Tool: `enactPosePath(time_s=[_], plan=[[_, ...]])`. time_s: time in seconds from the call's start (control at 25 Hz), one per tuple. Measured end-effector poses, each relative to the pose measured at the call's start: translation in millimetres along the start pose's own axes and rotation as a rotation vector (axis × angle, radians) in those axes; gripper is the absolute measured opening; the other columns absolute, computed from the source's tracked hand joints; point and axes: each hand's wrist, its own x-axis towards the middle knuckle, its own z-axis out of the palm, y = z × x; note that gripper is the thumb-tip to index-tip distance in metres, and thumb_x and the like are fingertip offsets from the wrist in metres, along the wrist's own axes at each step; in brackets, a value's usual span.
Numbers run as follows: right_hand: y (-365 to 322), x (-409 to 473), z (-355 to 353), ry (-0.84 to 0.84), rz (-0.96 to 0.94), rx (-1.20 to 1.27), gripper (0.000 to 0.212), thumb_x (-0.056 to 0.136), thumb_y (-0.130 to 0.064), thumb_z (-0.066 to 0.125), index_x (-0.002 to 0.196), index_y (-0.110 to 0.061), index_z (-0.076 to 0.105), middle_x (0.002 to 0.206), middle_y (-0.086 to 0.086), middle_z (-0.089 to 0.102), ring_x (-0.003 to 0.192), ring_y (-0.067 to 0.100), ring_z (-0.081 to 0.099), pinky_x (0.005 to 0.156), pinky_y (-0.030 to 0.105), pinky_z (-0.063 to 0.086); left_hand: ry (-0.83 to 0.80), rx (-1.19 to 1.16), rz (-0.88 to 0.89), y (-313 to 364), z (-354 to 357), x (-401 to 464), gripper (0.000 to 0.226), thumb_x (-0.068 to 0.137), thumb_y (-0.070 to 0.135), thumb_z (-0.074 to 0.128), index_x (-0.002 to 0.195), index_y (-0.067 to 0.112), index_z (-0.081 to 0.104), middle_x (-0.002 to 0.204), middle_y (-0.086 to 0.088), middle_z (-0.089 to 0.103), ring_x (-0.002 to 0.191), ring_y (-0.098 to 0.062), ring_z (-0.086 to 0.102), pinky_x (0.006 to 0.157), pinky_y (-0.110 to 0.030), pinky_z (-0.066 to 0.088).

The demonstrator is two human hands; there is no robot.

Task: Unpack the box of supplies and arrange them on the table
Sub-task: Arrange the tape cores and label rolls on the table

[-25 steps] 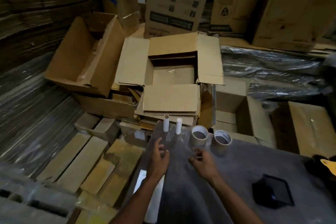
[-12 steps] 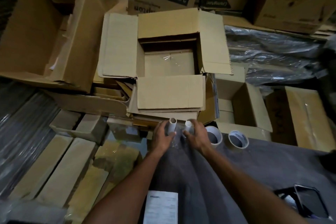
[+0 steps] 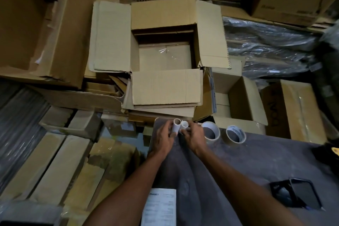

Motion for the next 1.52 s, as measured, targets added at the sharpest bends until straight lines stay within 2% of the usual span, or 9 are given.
enactPosePath(time_s=[0.12,0.2,0.52,0.6,0.84,1.04,1.2,1.32,1.52], plan=[[11,-21,-6,-0.018,-0.049,0.019,0.02,0.088,-0.022,0.06,0.107,-0.025,0.062,0.096,-0.002,0.073,0.088,0.015,0.07,0.08,0.045,0.058,-0.045,-0.033,-0.014,-6,7,-17,0.046,0.088,0.021,0.065,0.133,0.023,0.056,0.127,-0.001,0.063,0.115,-0.02,0.06,0.098,-0.036,0.05],[22,-43,-14,-0.025,-0.081,0.028,0.014,0.088,-0.018,0.061,0.102,-0.021,0.063,0.092,-0.003,0.073,0.085,0.012,0.07,0.077,0.044,0.058,-0.078,-0.066,0.023,-13,15,-33,0.041,0.084,0.027,0.064,0.125,0.028,0.06,0.12,0.002,0.066,0.107,-0.017,0.064,0.091,-0.043,0.055],[65,-158,-61,-0.063,-0.107,0.033,0.011,0.086,-0.008,0.071,0.095,-0.009,0.064,0.085,-0.001,0.074,0.082,0.006,0.071,0.069,0.021,0.055,-0.281,-0.027,0.085,-10,41,-143,0.044,0.085,0.016,0.069,0.128,0.017,0.06,0.126,0.002,0.062,0.107,-0.012,0.062,0.094,-0.032,0.053],[76,-188,-74,-0.096,-0.106,0.028,0.011,0.085,-0.01,0.072,0.093,-0.009,0.064,0.083,0.001,0.074,0.08,0.002,0.068,0.07,0.023,0.055,-0.289,-0.001,0.064,-9,47,-174,0.045,0.086,0.021,0.069,0.13,0.02,0.058,0.128,0.004,0.06,0.108,-0.01,0.06,0.096,-0.028,0.051],[112,-265,-98,-0.144,-0.145,-0.058,0.013,0.088,-0.02,0.065,0.098,-0.01,0.067,0.085,0.005,0.074,0.078,0.019,0.07,0.069,0.034,0.051,-0.289,0.045,0.007,-1,63,-250,0.041,0.088,0.035,0.063,0.128,0.029,0.057,0.131,0.009,0.059,0.121,-0.01,0.055,0.104,-0.029,0.046],[128,-299,-101,-0.218,-0.178,-0.147,0.022,0.086,-0.025,0.064,0.099,-0.008,0.068,0.092,0.01,0.074,0.084,0.021,0.069,0.069,0.029,0.046,-0.298,0.102,0.033,1,68,-285,0.042,0.084,0.034,0.068,0.124,0.026,0.06,0.126,0.006,0.061,0.117,-0.009,0.057,0.1,-0.033,0.048],[130,-311,-106,-0.277,-0.238,-0.086,0.011,0.086,-0.012,0.068,0.093,-0.009,0.06,0.087,0.007,0.069,0.076,0.016,0.062,0.064,0.023,0.041,-0.29,0.167,0.073,-8,72,-303,0.043,0.083,0.043,0.067,0.124,0.032,0.059,0.126,0.011,0.061,0.119,-0.008,0.056,0.1,-0.036,0.048],[136,-310,-105,-0.299,-0.293,-0.083,0.013,0.084,-0.017,0.069,0.09,-0.013,0.058,0.085,-0.002,0.066,0.076,0.019,0.064,0.067,0.035,0.049,-0.264,0.129,0.139,0,71,-308,0.038,0.081,0.033,0.071,0.117,0.025,0.064,0.118,0.005,0.065,0.11,-0.011,0.061,0.096,-0.034,0.05],[144,-307,-99,-0.283,-0.273,-0.096,0.014,0.084,-0.025,0.069,0.087,-0.017,0.058,0.083,-0.003,0.067,0.073,0.017,0.064,0.064,0.038,0.05,-0.292,0.078,0.185,8,68,-305,0.036,0.077,0.021,0.075,0.112,0.017,0.066,0.111,0.003,0.067,0.102,-0.011,0.064,0.09,-0.03,0.053]])
